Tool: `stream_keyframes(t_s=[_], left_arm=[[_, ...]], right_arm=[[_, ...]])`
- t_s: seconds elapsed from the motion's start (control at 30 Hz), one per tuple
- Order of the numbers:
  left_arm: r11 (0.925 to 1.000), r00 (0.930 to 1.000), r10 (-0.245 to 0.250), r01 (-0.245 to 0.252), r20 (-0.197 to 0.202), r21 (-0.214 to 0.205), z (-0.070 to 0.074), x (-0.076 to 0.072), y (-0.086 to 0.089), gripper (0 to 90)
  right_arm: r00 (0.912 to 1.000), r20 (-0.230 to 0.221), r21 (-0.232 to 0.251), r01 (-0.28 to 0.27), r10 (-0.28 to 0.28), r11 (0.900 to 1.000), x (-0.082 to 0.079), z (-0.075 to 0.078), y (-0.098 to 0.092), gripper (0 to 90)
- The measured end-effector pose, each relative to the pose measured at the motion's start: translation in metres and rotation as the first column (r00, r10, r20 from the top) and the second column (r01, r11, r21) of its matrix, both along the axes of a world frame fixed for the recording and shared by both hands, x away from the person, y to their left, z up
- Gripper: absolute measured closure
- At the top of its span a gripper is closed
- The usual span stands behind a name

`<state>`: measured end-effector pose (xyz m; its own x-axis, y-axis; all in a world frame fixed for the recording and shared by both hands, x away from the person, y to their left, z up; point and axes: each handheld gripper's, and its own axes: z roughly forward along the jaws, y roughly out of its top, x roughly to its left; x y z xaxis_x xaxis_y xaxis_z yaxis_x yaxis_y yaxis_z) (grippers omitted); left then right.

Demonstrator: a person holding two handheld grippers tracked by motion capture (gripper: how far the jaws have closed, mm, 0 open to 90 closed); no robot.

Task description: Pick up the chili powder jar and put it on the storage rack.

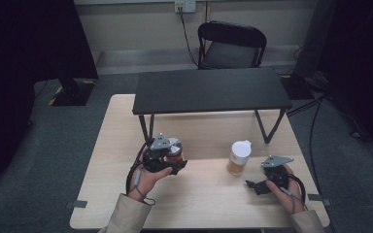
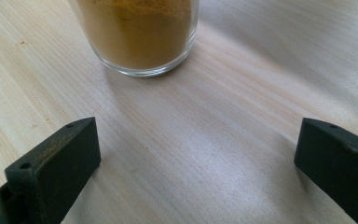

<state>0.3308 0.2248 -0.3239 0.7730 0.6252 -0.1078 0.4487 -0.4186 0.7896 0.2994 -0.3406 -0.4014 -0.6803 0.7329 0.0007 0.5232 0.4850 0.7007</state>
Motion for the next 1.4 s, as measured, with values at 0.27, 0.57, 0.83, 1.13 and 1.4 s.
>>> stream_keyframes(t_s=[0.27, 0.57, 0.83, 1.13, 1.4], left_arm=[[0.9999, 0.9999, -0.011, 0.011, 0.002, 0.005, 0.012, 0.007, -0.006, 30.2], [0.9995, 0.9996, -0.025, 0.025, 0.01, 0.017, 0.03, 0.015, -0.014, 30.3], [0.9993, 0.9993, -0.034, 0.033, 0.014, 0.019, 0.041, 0.022, -0.019, 30.3], [0.9989, 0.9989, -0.043, 0.043, 0.019, 0.019, 0.055, 0.031, -0.026, 30.3], [0.9986, 0.9985, -0.053, 0.053, 0.009, 0.007, 0.062, 0.039, -0.031, 30.3]], right_arm=[[1.0, 0.0, 0.0, 0.0, 0.0, 1.0, 0.0, 0.0, 0.0, 0.0], [1.0, 0.0, 0.0, 0.0, 0.0, 1.0, 0.0, 0.0, 0.0, 0.0], [1.0, 0.0, 0.0, 0.0, 0.0, 1.0, 0.0, 0.0, 0.0, 0.0], [1.0, 0.0, 0.0, 0.0, 0.0, 1.0, 0.0, 0.0, 0.0, 0.0], [1.0, 0.0, 0.0, 0.0, 0.0, 1.0, 0.0, 0.0, 0.0, 0.0]])
